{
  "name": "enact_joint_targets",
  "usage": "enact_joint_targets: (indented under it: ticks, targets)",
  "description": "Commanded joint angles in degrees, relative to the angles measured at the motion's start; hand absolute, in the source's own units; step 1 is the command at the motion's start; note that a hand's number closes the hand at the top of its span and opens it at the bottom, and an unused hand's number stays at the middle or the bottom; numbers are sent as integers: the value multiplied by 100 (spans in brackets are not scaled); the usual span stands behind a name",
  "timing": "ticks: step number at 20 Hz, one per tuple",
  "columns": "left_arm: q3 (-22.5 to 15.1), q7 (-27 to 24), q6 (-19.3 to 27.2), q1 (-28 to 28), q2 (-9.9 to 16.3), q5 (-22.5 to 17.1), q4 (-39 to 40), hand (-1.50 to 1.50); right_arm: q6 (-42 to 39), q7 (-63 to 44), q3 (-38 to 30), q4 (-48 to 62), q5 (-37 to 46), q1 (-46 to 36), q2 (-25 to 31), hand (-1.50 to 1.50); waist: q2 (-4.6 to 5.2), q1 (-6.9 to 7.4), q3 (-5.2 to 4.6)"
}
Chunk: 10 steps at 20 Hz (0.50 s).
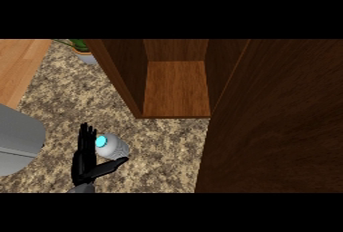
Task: Pick up the bottled water, place it into the cabinet and close the cabinet
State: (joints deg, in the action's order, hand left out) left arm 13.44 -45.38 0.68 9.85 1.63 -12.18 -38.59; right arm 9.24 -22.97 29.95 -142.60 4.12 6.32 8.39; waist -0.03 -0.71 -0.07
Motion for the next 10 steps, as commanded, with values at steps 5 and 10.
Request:
enact_joint_targets:
  ticks: [5,10]
  targets:
    - [-83,-420,-336,697,-118,-50,860,150,-2,-253,-91,-400,353,-111,76,-150,9,9,0]
    - [-581,-917,466,595,30,737,531,150,103,177,260,-227,483,231,115,-150,-21,-9,6]
